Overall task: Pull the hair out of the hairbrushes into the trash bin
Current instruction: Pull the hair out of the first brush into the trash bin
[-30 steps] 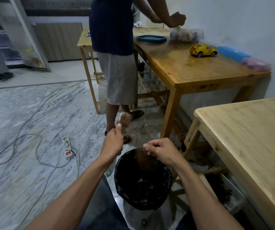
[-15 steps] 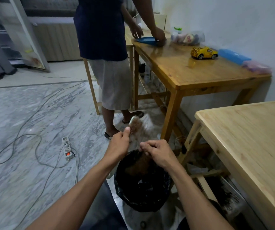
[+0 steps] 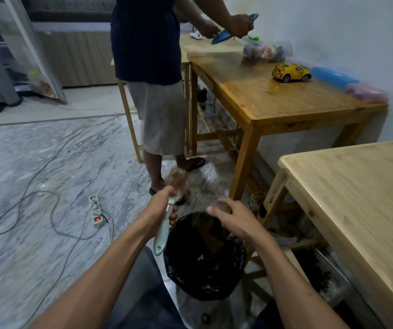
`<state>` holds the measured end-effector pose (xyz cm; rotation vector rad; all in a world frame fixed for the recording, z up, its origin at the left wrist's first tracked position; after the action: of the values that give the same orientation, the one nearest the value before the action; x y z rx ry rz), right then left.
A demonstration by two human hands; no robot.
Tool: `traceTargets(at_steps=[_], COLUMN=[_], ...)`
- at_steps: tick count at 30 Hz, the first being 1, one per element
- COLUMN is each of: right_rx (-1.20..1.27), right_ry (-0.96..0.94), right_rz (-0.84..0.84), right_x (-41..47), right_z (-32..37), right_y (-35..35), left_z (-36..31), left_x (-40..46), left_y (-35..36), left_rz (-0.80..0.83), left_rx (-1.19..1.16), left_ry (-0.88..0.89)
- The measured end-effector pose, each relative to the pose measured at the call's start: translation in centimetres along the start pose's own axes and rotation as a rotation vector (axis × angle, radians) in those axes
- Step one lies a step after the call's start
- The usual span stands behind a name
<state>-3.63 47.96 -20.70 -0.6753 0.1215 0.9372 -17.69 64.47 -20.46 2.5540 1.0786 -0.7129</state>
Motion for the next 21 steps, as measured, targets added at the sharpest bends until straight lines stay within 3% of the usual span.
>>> traceTargets(at_steps=[3, 5, 9, 12, 17, 21], right_rx=[-0.016, -0.012, 0.150, 0.228, 0.053, -0.051], right_ry=[-0.042, -0.106, -0.170, -0.155, -0.142, -0.110], right_rz=[-0.185, -0.186, -0.168, -0.220, -0.114, -0.023], right_x=[0.5, 0.6, 1.0, 1.2, 0.8, 0.8], right_z=[0.8, 1.8, 3.0, 2.8, 1.4, 0.5], right_y=[-0.4, -0.1, 0.9, 1.4, 1.3, 0.8], left_z=[-0.5, -0.5, -0.7, -0.8, -2.0, -1.5], left_x=[-1.2, -1.7, -2.4, -1.6, -1.9, -1.4], left_y=[0.3, 0.8, 1.6, 1.1, 0.6, 0.6], left_rz=[0.013, 0.024, 0.047, -0.042, -0.191, -0.129], left_rx=[0.287, 0.412, 0.415, 0.429, 0.145, 0.224], left_ry=[0.144, 0.210, 0.293, 0.340, 0.292, 0.284])
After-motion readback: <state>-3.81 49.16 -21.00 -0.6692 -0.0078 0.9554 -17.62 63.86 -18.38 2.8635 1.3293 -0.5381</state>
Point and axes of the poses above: each hand's wrist, its own x-axis towards the middle knuckle, its own y-axis out of the palm, z = x × y, the point moved 2 cm from there along x, towards the middle knuckle, and after that the axes turned 2 degrees about x, right-handed, at the moved point
